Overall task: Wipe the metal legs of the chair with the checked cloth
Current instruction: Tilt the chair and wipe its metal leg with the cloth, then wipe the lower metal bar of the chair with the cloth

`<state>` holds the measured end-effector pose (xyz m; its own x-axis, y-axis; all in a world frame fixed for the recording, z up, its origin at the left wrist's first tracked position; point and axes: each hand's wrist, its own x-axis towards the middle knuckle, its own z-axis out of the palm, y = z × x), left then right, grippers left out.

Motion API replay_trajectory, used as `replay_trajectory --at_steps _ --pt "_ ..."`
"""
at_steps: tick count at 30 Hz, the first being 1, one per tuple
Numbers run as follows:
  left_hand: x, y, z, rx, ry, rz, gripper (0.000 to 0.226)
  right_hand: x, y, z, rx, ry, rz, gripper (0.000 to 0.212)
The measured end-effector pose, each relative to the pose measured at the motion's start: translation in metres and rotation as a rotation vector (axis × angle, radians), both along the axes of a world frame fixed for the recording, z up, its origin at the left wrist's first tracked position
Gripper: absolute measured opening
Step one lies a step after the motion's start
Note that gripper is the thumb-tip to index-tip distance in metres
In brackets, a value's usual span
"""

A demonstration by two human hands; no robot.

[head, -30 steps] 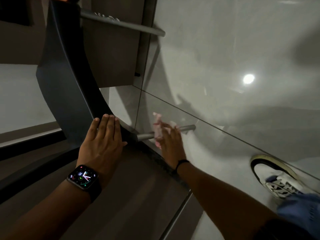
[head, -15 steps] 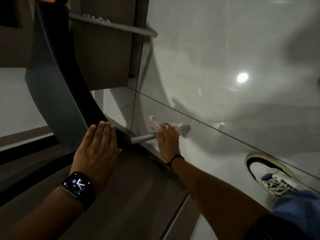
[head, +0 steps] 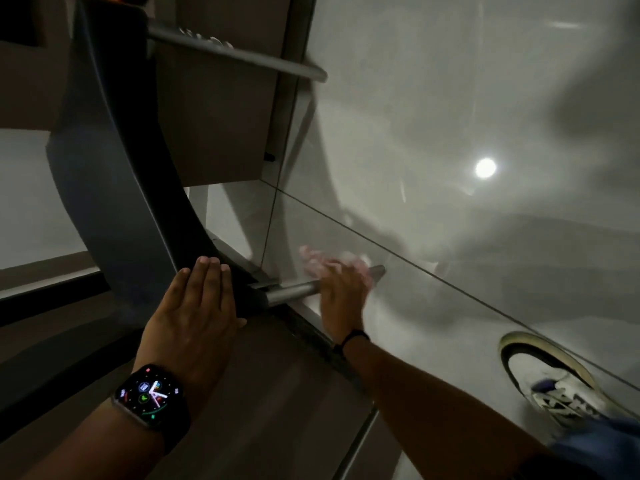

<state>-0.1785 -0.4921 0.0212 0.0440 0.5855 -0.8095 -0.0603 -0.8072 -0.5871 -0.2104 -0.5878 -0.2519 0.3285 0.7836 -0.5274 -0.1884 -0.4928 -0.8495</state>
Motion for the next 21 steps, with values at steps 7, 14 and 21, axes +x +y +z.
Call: replay_trajectory --at_steps 7,14,21 --pt "-0.009 0.008 -0.005 0.015 -0.087 0.180 0.074 0.012 0.010 0.076 -0.253 0.456 -0.225 0.030" --pt "0.024 0.037 0.055 -0.049 -0.409 0.341 0.069 0.098 0.017 0.201 -0.143 0.855 -0.309 0.035" --pt "0.094 0.215 0.057 0.212 -1.066 0.266 0.068 0.215 0.161 0.204 0.091 0.456 -0.421 0.041"
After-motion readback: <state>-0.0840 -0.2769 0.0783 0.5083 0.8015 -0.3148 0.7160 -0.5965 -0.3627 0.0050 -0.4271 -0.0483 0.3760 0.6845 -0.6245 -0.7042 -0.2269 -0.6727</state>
